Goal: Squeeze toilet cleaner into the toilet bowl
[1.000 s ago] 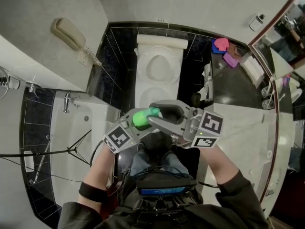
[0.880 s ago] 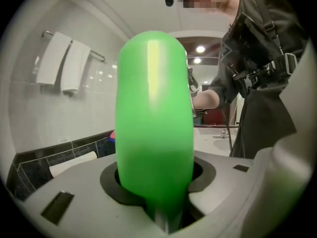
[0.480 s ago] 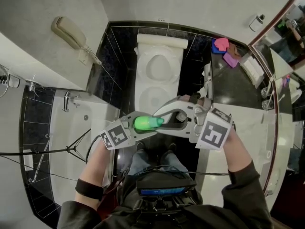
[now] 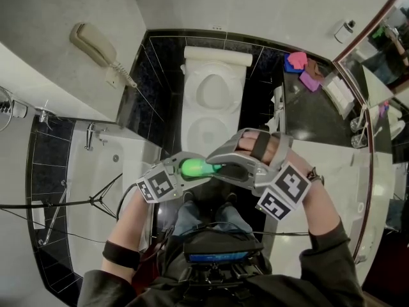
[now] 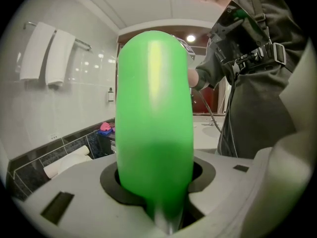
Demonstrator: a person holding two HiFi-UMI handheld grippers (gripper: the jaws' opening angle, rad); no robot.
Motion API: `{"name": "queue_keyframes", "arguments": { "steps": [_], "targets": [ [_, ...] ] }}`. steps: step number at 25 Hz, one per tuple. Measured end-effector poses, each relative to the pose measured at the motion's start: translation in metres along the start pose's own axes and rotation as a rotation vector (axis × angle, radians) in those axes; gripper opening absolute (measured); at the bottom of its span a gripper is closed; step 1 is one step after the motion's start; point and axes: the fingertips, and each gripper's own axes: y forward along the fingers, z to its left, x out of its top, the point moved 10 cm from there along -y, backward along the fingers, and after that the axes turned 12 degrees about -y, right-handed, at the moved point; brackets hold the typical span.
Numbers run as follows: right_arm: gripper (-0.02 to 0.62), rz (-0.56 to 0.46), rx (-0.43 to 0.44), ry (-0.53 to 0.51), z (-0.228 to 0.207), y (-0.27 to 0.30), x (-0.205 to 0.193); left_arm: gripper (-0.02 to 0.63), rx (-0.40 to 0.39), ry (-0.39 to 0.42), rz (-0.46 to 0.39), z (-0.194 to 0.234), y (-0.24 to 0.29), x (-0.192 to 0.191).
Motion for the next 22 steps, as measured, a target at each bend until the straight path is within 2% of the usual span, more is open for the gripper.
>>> {"name": "queue_keyframes", "arguments": {
  "steps": [2, 4, 8, 9, 12, 14, 17, 19, 22],
  "targets": [
    [0.183, -0.012, -0.047, 0.059, -0.002, -0.001, -0.003, 0.186, 0.021, -0.001, -0.012, 0.001, -0.002, 0.001],
    [0.186, -0.035, -0.098, 0.156, -0.002, -0.004, -0.007, 0.186, 0.05, -0.001, -0.03, 0.003, -0.004, 0.002],
    [0.186, -0.182, -0.249, 0.446, -0.005, -0.016, -0.022, 0.186, 0.123, -0.014, -0.086, 0.004, -0.01, 0.008],
    [0.186, -0.223, -0.288, 0.54, -0.007, -0.021, -0.027, 0.186, 0.15, -0.024, -0.098, 0.004, -0.011, 0.01],
    [0.187, -0.367, -0.417, 0.938, 0.0, -0.024, -0.043, 0.186, 0.245, -0.018, -0.121, 0.008, -0.012, 0.012],
    [0.2, -0.476, -0.503, 1.168, 0.008, -0.016, -0.054, 0.186, 0.303, -0.038, -0.134, 0.011, -0.012, 0.012],
    [0.224, -0.628, -0.568, 1.506, 0.02, 0.005, -0.061, 0.186, 0.37, -0.034, -0.136, 0.016, -0.009, 0.01],
    [0.224, -0.684, -0.59, 1.675, 0.026, 0.017, -0.062, 0.186, 0.431, -0.046, -0.143, 0.019, -0.005, 0.01],
    [0.224, -0.728, -0.621, 1.822, 0.031, 0.032, -0.061, 0.186, 0.54, -0.071, -0.152, 0.023, 0.0, 0.01]
  ]
}}
